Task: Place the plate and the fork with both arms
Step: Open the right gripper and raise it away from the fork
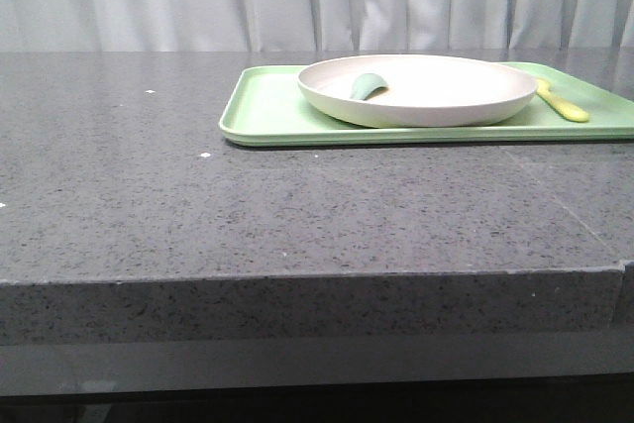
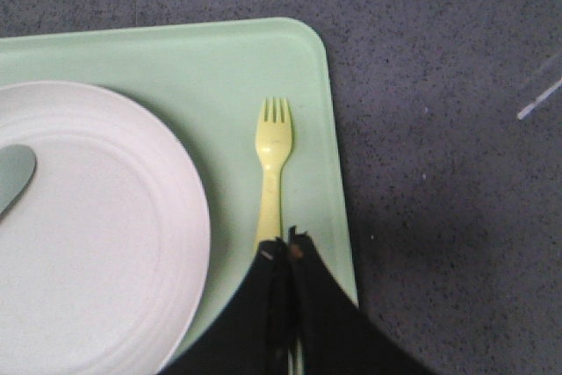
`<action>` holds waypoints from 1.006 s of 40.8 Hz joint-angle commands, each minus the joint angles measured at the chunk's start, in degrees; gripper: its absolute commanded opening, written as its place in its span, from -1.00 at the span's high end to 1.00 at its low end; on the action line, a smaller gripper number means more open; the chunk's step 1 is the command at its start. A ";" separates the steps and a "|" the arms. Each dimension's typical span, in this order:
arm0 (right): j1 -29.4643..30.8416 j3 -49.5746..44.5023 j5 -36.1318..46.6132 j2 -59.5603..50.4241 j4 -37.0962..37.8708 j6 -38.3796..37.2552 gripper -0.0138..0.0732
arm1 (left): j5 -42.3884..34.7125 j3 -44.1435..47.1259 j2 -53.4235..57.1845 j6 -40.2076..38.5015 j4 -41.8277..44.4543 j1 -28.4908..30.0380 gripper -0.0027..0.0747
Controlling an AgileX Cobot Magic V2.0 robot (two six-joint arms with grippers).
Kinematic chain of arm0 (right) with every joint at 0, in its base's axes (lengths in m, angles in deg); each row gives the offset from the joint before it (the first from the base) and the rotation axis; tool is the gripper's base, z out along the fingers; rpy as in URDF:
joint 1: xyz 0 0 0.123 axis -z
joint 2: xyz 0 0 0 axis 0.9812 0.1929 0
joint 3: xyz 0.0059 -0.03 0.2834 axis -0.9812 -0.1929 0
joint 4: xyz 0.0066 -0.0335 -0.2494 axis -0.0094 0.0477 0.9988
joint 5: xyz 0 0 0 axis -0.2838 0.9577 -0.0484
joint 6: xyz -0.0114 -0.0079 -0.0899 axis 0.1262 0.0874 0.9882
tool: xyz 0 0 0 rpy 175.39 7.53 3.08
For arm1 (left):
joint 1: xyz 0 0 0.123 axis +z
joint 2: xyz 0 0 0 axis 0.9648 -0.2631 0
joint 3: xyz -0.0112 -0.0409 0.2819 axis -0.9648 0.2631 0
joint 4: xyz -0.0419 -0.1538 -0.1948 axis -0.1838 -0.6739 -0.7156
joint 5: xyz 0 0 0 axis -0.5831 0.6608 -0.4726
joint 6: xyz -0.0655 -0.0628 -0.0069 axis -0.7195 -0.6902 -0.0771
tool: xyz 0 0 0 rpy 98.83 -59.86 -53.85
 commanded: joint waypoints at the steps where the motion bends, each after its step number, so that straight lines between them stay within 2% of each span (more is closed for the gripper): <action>1: 0.01 -4.75 5.03 -7.85 0.47 0.42 0.95 | -4.84 -1.48 -0.35 -0.55 0.00 -0.04 0.98; 30: 0.01 -65.26 42.92 -54.38 0.59 0.89 0.95 | -4.84 -1.48 -0.35 -0.55 0.00 -0.04 0.98; 35: 0.01 -72.27 48.29 -61.16 0.59 0.89 0.96 | -4.84 -1.48 -0.35 -0.55 0.00 -0.04 0.98; 41: 0.01 -76.47 51.69 -66.43 0.59 0.89 0.96 | -4.84 -1.48 -0.35 -0.55 0.00 -0.04 0.98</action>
